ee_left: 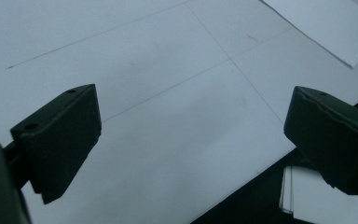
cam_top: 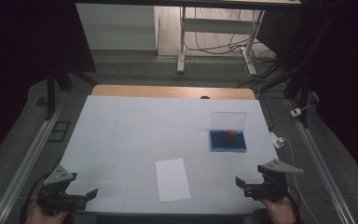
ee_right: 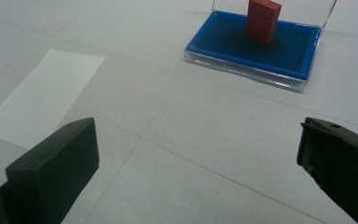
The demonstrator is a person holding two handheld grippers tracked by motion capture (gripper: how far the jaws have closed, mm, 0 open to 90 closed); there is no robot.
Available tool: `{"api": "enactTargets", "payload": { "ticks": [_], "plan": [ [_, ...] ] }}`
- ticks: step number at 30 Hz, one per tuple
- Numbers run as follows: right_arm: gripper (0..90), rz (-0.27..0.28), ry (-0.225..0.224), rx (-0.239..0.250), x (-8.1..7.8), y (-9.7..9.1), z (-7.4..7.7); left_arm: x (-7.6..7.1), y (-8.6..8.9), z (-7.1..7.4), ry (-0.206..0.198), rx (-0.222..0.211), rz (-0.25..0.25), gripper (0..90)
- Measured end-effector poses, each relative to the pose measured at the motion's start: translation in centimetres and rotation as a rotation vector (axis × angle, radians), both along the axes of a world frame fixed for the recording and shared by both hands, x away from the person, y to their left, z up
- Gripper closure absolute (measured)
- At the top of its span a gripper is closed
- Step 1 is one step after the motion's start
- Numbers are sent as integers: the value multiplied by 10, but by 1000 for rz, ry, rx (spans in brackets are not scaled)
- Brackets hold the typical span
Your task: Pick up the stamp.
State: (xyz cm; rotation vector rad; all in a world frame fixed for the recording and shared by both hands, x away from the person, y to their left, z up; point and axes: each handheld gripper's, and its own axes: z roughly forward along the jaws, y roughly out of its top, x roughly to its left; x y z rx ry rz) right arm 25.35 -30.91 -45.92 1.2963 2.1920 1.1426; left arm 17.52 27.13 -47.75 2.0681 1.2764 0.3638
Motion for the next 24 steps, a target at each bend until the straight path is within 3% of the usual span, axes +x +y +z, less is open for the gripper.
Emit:
{"api": "enactTargets", "payload": {
  "ticks": [6, 12, 19, 24],
  "plan": [
    [0, 14, 2, -6, 1, 1, 0, 1, -4, -1, 12, 33, -22, 42],
    [0, 21, 8, 1, 2, 2, 0, 1, -1, 0, -1, 20, -11, 25],
    [0, 36, 22, 14, 2, 0, 0, 2, 0, -1, 12, 3, -22, 26],
    [0, 54, 25, 9, 3, 2, 0, 3, 3, -1, 29, -32, -24, 27]
  ]
}}
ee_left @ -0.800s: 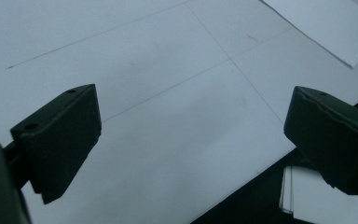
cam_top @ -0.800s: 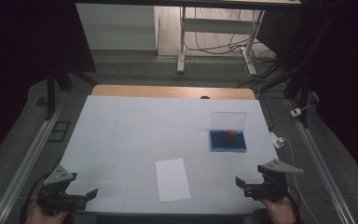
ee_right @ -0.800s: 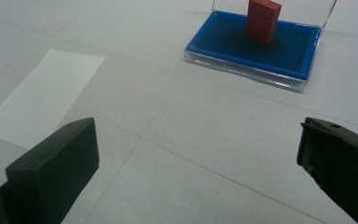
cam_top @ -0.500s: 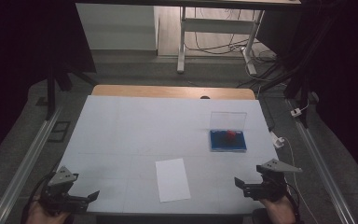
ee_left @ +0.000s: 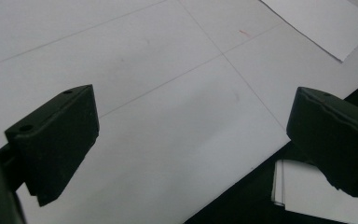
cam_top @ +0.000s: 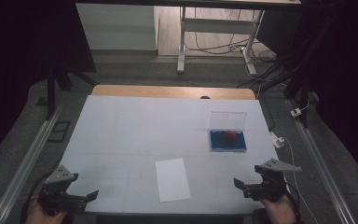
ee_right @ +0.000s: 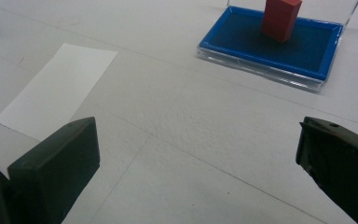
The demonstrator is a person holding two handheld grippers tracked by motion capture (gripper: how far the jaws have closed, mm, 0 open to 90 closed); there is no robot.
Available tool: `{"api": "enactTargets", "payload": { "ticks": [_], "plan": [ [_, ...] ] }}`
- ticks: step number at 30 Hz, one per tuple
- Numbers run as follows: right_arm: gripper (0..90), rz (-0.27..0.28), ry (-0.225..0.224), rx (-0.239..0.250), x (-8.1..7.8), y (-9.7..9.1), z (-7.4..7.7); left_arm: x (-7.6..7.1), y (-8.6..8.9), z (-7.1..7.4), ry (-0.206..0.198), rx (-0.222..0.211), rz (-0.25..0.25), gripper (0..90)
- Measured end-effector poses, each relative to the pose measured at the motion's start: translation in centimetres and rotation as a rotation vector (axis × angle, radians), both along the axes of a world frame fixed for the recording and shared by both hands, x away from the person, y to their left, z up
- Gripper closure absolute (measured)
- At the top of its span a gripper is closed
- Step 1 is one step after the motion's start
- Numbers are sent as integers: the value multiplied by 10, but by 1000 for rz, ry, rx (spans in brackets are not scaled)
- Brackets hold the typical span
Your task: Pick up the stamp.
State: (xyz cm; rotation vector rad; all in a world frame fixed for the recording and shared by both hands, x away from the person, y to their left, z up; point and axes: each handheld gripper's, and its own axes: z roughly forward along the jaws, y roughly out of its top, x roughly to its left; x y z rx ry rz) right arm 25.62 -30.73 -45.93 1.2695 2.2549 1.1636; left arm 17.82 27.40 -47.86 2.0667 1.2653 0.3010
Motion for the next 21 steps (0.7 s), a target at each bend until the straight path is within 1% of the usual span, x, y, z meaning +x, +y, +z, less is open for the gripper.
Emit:
{"api": "enactTargets", "payload": {
  "ticks": [4, 6, 8, 9, 11, 14, 16, 18, 21],
  "plan": [
    [0, 9, 7, -2, 0, 0, 1, 1, 0, 0, 7, -8, -8, 28],
    [0, 14, -3, -18, 1, 1, 4, 0, 1, 0, 5, -14, -7, 28],
    [0, 18, -17, -22, 2, 2, 6, -1, 2, 0, 2, -18, -5, 28],
    [0, 18, -17, -22, 2, 2, 6, -1, 2, 0, 2, -18, -5, 28],
    [0, 31, -25, -34, 4, 4, 7, -1, 2, 0, 4, -23, -4, 28],
    [0, 44, -23, -44, 7, 6, 8, -1, 2, 0, 5, -20, -5, 29],
    [0, 49, -29, -52, 8, 6, 9, -1, 1, 0, 3, -15, -8, 30],
    [0, 64, -33, -47, 11, 7, 9, -1, 1, 0, 1, -14, -11, 32],
    [0, 69, -37, -42, 13, 6, 9, -2, 0, 0, -6, -7, -14, 32]
  ]
}}
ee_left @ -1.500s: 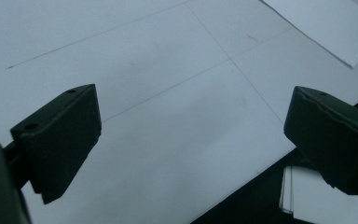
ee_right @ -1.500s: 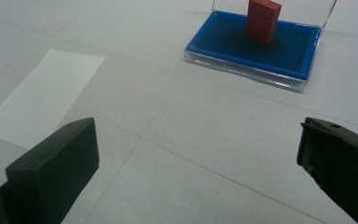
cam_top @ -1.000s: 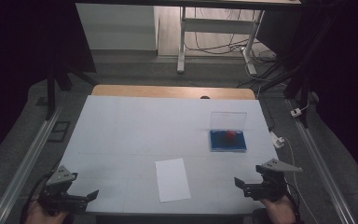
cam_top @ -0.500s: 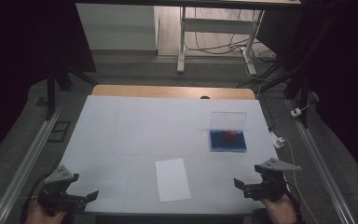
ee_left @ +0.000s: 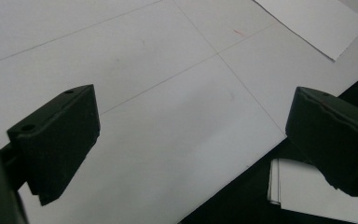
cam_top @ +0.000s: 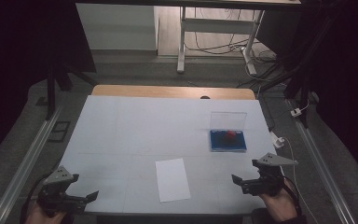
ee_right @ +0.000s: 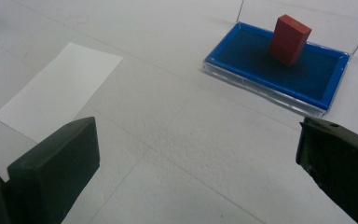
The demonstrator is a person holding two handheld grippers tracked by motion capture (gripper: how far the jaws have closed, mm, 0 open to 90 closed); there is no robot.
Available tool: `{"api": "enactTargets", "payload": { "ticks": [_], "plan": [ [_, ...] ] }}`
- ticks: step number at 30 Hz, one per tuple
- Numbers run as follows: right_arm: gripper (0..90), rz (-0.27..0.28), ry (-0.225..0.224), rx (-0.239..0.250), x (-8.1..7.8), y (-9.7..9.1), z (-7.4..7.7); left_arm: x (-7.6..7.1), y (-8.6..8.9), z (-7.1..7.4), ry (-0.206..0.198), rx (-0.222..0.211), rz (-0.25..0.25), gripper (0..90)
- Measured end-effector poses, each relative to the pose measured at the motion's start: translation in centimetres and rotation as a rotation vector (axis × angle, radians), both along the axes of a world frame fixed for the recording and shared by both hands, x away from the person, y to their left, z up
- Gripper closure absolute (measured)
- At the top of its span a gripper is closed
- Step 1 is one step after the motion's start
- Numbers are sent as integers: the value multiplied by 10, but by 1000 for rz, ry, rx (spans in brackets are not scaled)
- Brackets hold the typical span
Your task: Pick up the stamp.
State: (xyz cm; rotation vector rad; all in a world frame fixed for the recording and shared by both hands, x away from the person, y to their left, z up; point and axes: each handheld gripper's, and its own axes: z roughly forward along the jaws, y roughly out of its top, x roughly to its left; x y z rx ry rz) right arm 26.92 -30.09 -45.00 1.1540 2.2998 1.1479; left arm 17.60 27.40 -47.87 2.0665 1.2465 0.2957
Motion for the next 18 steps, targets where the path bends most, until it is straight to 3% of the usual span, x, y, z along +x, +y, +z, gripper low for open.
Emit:
{"api": "enactTargets", "payload": {
  "ticks": [7, 12, 18],
  "plan": [
    [0, 4, -7, 1, 8, -1, 4, 0, -3, 0, -2, 24, -7, 30],
    [0, 30, 19, 10, 16, 2, 3, 0, -3, 0, -1, 28, -8, 31],
    [0, 32, 41, 1, 24, 6, 5, 0, -8, 0, -8, 69, -21, 31]
  ]
}}
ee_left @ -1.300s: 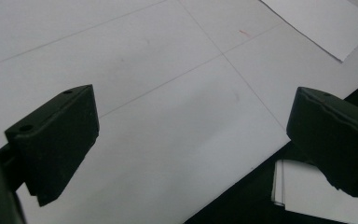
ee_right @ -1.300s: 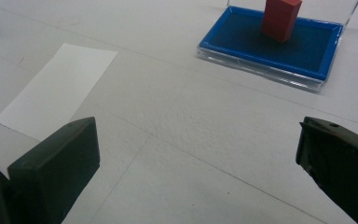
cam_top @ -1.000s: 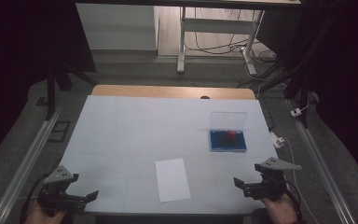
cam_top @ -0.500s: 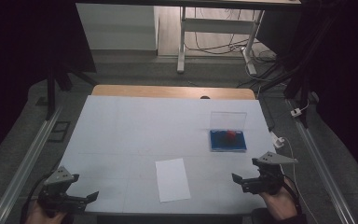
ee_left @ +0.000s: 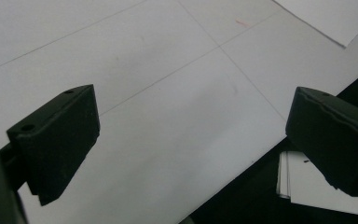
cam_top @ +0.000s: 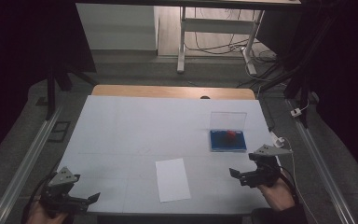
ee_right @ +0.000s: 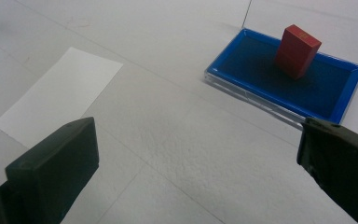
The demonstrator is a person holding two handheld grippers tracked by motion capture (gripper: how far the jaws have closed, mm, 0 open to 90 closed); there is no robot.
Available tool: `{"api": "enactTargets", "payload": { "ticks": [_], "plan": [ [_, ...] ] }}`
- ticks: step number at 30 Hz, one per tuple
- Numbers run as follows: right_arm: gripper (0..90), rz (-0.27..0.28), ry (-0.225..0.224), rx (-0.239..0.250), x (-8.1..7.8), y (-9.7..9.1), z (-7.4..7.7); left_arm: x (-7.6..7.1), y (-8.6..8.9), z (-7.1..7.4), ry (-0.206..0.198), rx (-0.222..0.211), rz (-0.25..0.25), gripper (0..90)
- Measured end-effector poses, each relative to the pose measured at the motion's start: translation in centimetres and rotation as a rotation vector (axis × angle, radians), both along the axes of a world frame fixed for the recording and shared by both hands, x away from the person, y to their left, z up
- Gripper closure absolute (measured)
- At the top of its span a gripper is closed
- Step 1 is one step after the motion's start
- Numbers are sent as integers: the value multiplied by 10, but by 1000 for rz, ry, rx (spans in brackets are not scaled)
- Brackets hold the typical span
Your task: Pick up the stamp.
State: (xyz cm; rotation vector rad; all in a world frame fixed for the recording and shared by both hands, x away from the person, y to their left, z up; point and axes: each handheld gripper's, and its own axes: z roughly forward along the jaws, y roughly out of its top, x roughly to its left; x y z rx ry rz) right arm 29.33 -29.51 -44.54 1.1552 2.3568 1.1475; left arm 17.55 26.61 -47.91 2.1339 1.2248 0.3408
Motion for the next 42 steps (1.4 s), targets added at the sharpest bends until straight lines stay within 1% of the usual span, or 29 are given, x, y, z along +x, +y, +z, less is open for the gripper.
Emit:
{"api": "enactTargets", "payload": {
  "ticks": [1, 2, 6, 7, 12, 15, 18, 19, 23, 27, 28, 30, 31, 33, 35, 36, 37, 40, 41, 42],
  "plan": [
    [0, 1, -1, 1, 2, 1, 0, 0, 0, 0, 0, 5, 1, 31],
    [0, 2, 9, -7, 4, 2, 1, 0, -1, 0, 0, 6, 3, 31],
    [0, -3, 6, -17, 9, 3, 1, 0, 1, 0, 2, -5, 7, 30],
    [0, -4, 6, -20, 12, 3, 1, 0, 1, 0, 3, -7, 7, 29],
    [0, -18, 4, -38, 18, 2, 2, 1, 1, 0, 4, -7, 9, 28],
    [0, -19, 5, -51, 24, 2, 4, 1, 1, 0, 3, -7, 10, 27],
    [0, -21, 6, -48, 29, 2, 6, 1, 1, 0, 3, -7, 10, 27],
    [0, -28, 4, -59, 32, 2, 7, 1, 1, 0, 3, -9, 11, 27],
    [0, -26, 6, -82, 41, 3, 8, 1, 2, 0, 4, -13, 12, 26],
    [0, -28, 20, -96, 52, 3, 6, 1, 2, 0, 4, -12, 12, 26],
    [0, -28, 20, -96, 52, 3, 6, 1, 2, 0, 3, -11, 13, 26],
    [0, -28, 24, -107, 61, 4, 5, 1, 2, 0, 6, -13, 14, 25],
    [0, -28, 24, -107, 61, 4, 5, 1, 2, 0, 6, -13, 14, 25],
    [0, -29, 26, -125, 70, 6, 4, 1, 2, 0, 5, -12, 14, 25],
    [0, -26, 29, -135, 76, 6, 3, 1, 2, 0, 7, -15, 16, 25],
    [0, -26, 29, -135, 76, 6, 3, 1, 2, 0, 7, -15, 16, 25],
    [0, -24, 35, -139, 82, 6, 2, 1, 2, 0, 7, -15, 15, 25],
    [0, -12, 38, -150, 90, 7, -1, 1, 2, 0, 9, -17, 15, 25],
    [0, -12, 44, -160, 93, 7, -2, 1, 2, 0, 9, -17, 15, 26],
    [0, -5, 38, -168, 96, 8, -3, 2, 2, 0, 10, -16, 15, 25]
  ]
}}
